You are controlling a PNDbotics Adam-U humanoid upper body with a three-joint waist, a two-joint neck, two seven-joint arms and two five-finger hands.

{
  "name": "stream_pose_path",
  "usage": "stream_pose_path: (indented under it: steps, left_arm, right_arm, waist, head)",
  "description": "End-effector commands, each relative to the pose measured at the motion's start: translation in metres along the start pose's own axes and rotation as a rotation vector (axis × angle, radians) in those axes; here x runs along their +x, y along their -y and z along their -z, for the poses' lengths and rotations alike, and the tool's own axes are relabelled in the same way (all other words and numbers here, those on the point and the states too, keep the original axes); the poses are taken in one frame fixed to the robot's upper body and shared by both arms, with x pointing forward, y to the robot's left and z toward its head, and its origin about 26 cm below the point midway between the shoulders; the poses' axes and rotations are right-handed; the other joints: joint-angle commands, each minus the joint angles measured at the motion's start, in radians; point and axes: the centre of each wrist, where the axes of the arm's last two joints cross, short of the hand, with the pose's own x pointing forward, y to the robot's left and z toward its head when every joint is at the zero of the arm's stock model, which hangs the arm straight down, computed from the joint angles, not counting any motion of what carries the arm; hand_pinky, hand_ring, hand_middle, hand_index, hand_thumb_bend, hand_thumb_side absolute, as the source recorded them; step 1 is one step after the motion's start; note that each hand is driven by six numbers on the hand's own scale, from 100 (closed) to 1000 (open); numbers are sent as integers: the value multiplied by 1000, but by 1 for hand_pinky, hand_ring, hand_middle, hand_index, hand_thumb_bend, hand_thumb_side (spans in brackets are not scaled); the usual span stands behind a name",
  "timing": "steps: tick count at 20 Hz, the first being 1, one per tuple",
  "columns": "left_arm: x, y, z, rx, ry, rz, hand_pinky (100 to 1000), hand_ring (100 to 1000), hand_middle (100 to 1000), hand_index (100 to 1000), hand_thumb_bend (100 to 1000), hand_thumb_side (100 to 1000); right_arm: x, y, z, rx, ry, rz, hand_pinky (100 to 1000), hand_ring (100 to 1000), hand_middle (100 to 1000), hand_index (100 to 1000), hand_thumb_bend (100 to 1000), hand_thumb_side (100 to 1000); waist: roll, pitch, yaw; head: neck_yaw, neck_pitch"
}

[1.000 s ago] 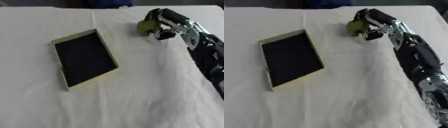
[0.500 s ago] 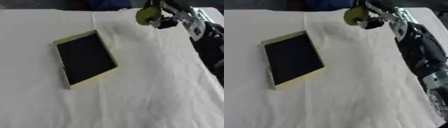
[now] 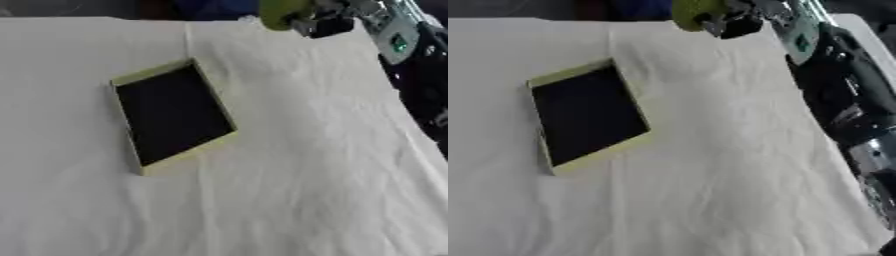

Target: Pick up objects on the table and place them in the box.

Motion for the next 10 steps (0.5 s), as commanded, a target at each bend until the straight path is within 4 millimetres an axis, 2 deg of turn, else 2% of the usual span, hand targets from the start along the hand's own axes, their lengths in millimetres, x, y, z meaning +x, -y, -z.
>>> stream_pose_path:
  steps: [1, 4, 10]
  left_arm:
    - [5, 0, 6, 0, 32, -11, 717, 668, 622, 789, 450, 100]
    - [6, 2, 8, 4, 41, -21, 718, 670, 624, 789, 458, 100]
    - [7, 4, 9, 11, 49, -31, 719, 671, 626, 789, 469, 100]
  right_arm:
    - [14, 12, 27, -3, 99, -10, 605, 640, 618, 674, 100, 100]
    - [29, 0, 47, 9, 170, 37, 609, 641, 615, 676, 100, 100]
    - [53, -17, 76, 16, 276, 129, 610, 639, 611, 675, 100, 100]
  waist:
    - [0, -32, 4]
    - [1, -36, 13]
    - [3, -46, 26]
  head:
    - [-8, 6]
    - [-16, 7]
    - [-27, 9]
